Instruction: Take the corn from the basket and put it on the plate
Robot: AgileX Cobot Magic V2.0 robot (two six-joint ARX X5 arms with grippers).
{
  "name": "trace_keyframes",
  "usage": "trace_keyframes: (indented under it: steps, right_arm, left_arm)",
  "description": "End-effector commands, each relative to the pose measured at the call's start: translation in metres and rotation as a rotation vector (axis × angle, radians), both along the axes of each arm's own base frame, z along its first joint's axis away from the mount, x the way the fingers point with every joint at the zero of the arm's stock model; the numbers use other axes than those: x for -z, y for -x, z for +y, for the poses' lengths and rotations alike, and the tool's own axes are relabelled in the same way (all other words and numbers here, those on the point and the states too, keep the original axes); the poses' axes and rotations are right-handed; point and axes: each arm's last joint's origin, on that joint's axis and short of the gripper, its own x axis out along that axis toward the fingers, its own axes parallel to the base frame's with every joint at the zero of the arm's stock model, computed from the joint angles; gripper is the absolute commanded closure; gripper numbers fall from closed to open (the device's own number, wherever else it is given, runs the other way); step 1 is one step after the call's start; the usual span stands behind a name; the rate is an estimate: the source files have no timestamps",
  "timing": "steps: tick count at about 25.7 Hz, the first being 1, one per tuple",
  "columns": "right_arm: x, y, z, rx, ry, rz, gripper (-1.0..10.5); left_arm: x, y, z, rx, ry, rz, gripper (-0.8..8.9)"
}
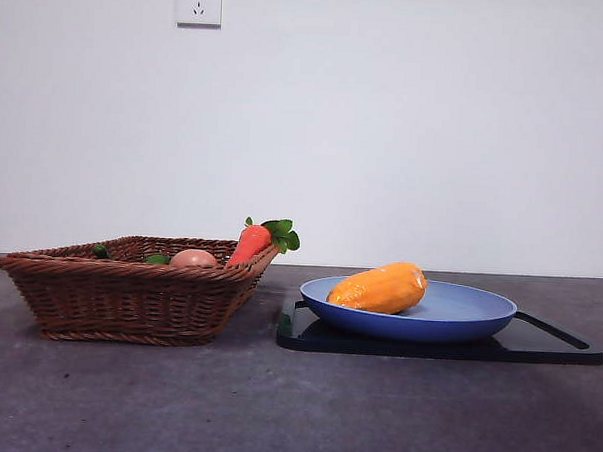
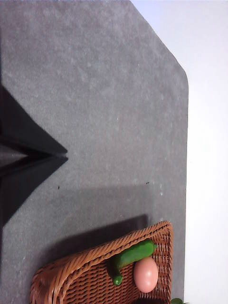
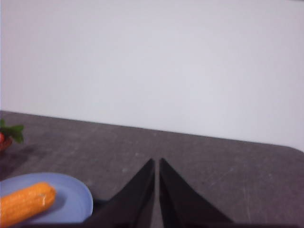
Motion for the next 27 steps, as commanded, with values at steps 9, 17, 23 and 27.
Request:
trace_keyframes:
  steps: [9,17,23,27]
  right_arm:
    - [0.046,-0.001,-0.001,0.024,-0.063,0.042,9.4]
    - [0.06,-0.001,-0.001,0.025,-0.083,0.121,9.4]
    - [0.072,0.0,-0.001,0.029,-0.098,0.24,9.4]
    - [0.075,0.0,-0.001,0.03,-0.111,0.28,9.4]
  left_arm:
    - [0.009,-0.001,0.0,0.001,0.009,0.037,8.1]
    - [0.009,-0.001,0.0,0.001,0.009,0.037,8.1]
    - [0.009,-0.001,0.0,0.001,0.009,0.037,8.1]
    - [0.009,-0.001,0.0,0.001,0.009,0.037,8.1]
